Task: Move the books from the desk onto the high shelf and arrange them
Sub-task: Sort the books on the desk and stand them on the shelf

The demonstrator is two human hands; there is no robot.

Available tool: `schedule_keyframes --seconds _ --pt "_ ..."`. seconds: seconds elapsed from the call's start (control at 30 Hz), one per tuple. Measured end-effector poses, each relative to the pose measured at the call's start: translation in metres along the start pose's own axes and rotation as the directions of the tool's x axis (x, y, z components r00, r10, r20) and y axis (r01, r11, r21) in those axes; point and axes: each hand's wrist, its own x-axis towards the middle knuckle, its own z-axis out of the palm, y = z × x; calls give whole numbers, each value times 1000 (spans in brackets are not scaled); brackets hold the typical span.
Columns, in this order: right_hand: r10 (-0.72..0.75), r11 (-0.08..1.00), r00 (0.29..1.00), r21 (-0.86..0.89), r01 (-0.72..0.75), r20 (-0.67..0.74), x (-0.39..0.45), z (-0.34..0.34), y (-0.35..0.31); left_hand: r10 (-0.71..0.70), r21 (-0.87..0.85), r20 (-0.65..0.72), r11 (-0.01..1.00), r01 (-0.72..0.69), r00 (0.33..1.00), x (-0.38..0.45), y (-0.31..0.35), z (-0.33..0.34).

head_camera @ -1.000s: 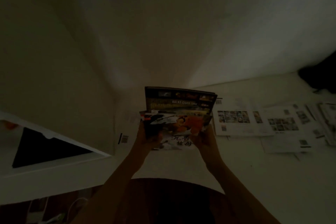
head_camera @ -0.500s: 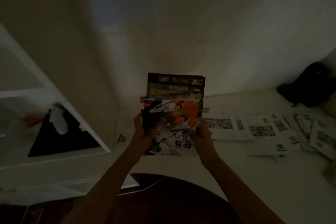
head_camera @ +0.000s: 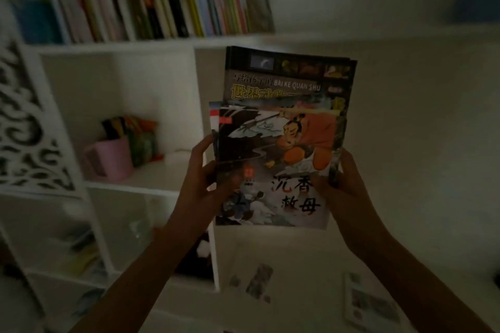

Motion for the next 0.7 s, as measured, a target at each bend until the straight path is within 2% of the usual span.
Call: schedule_keyframes --seconds 0.13,0.3,0.4,0.53,0.57,0.6,0.63,0.67,0.7 --pt "-121 991 990 61 117 69 39 28 -60 106 34 -45 994 -104 993 29 54 -31" --pt "-280 959 957 73 275 72 121 59 -133 298 31 -66 955 -296 952 106 112 -47" --pt "-213 976 977 60 211 30 190 57 -162 406 91 14 910 -405 914 163 136 -37" --pt "-150 989 988 23 149 39 260 45 -186 510 202 31 839 -505 859 231 133 -14" --pt "-145 988 989 -64 144 -10 272 43 -184 531 234 29 820 -522 847 243 129 -6" --pt "-150 962 986 -239 128 -76 283 42 -180 554 274 27 796 -539 832 255 123 1" --pt "-167 885 976 -458 86 -141 291 41 -175 583 325 23 764 -557 812 264 117 10" --pt "-193 794 967 -605 54 -168 296 41 -169 613 388 9 726 -567 790 273 111 20" --pt "-195 763 969 -644 54 -150 298 42 -165 630 459 -19 696 -552 777 280 104 30"
